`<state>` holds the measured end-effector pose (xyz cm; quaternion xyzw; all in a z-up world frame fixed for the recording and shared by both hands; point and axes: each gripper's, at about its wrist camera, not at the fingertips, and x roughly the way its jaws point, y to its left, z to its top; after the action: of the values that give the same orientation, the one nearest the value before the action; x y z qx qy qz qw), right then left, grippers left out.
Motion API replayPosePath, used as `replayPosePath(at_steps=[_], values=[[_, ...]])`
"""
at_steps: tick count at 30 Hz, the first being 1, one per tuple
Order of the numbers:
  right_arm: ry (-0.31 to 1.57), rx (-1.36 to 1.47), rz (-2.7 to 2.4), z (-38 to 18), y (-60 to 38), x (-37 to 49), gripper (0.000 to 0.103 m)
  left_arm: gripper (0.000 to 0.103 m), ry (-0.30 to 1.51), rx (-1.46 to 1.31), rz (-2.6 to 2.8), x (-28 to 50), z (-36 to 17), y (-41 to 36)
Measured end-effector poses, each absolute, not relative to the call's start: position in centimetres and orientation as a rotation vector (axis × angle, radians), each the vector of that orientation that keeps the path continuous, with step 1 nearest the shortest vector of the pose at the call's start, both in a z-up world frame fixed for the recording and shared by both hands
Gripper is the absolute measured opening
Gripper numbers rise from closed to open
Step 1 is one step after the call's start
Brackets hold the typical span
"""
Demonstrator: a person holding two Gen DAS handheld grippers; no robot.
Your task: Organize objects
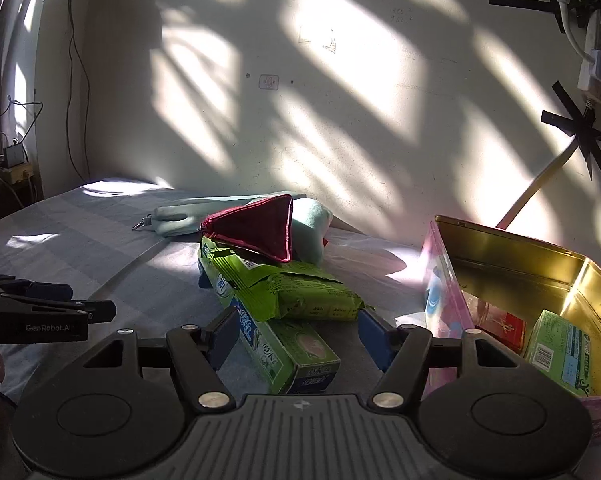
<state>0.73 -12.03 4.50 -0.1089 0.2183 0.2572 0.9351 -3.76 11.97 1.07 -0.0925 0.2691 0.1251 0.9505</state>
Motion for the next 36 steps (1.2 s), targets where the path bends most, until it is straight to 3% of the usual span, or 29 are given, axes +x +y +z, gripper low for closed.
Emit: replayPosePath(at_steps=[26,35,36], values=[[0.495,-0.353,0.468,3.1,-7.8,3.9,0.057,0.070,0.549,-0.258,0.187,-3.7,0.9,12.5],[0.505,-0.352,0.481,3.0,-7.6,4.3,0.050,0.070,0.549,-0.258,0.187,-3.7,0.9,12.5],[0.504,-0.345,0.488,3.1,-7.7,4.3,0.046,0.070,0.549,-0.257,0.187,-3.7,0.9,12.5]])
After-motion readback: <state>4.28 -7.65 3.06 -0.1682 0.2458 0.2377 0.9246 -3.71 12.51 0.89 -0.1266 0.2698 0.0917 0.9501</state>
